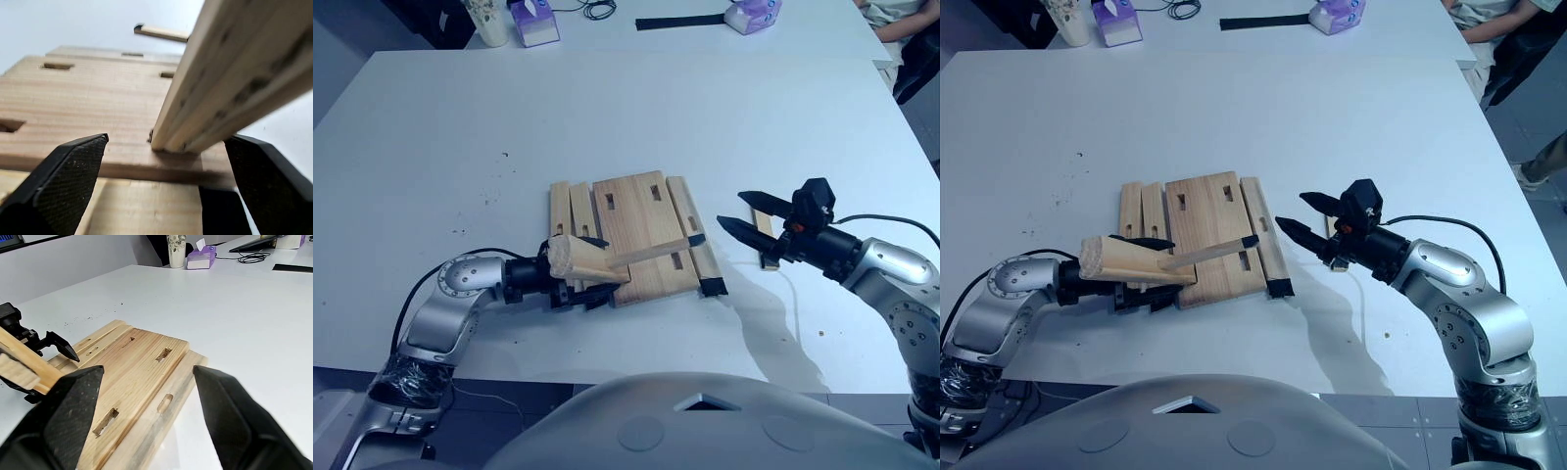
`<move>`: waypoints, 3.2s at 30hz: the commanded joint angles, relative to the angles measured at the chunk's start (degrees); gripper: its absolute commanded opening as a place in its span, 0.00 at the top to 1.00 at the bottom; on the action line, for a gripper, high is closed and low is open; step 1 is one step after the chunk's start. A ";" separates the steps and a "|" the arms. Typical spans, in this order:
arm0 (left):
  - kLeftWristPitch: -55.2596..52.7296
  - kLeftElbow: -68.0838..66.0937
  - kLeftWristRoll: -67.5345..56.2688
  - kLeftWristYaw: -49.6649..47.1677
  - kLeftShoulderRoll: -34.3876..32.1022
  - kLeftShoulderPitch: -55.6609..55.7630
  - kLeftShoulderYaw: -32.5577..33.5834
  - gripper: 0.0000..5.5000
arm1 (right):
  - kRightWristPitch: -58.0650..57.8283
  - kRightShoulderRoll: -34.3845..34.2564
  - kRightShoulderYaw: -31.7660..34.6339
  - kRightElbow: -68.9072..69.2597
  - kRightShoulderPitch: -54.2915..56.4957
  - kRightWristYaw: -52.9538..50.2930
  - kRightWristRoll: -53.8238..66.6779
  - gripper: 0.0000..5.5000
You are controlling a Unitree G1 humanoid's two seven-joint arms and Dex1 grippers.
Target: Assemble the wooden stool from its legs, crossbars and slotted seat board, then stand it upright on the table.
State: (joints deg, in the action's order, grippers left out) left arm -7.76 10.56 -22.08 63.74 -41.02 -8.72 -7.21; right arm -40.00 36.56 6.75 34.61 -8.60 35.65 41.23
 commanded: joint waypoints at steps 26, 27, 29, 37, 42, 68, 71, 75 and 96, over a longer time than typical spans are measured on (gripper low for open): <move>-3.89 -4.71 1.43 -0.54 -1.81 6.15 5.79 0.21 | 17.69 2.46 -11.81 -8.95 0.76 2.56 -26.14 0.39; -3.97 -4.14 1.33 -0.58 -1.85 5.83 5.99 0.21 | 18.83 2.23 -12.41 -9.69 1.69 2.69 -27.21 0.39; -4.45 -1.51 0.86 -0.10 -2.14 4.12 5.87 0.21 | 20.08 1.51 -12.78 -11.27 4.11 2.51 -28.54 0.39; -13.22 8.38 -1.37 -6.58 -2.74 -5.50 11.63 0.21 | 21.14 2.64 -8.24 -9.24 1.34 3.33 -27.70 0.39; -17.51 17.15 -2.89 -12.72 0.08 -9.44 12.77 0.21 | 22.84 1.62 -7.70 -9.58 1.09 2.32 -29.64 0.39; -7.86 0.94 3.21 -10.93 0.23 0.10 9.42 0.21 | 47.82 -17.53 -26.13 -70.95 46.32 12.16 -44.94 0.39; -7.73 0.67 3.40 -11.40 0.84 0.49 9.04 0.21 | 50.21 -18.83 -26.60 -75.04 47.82 12.83 -46.07 0.39; -7.60 0.97 3.81 -12.16 1.81 0.24 8.58 0.21 | 52.38 -20.68 -27.76 -80.24 50.32 13.71 -47.84 0.39; -7.28 0.81 4.03 -16.64 3.26 0.66 11.76 0.21 | 60.11 -11.57 -33.13 -80.91 48.47 23.88 -54.67 0.39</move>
State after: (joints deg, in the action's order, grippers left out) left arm -15.33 11.76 -18.52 47.61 -37.65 -8.35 3.76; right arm 22.17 23.21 -24.88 -47.52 43.58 56.27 -11.92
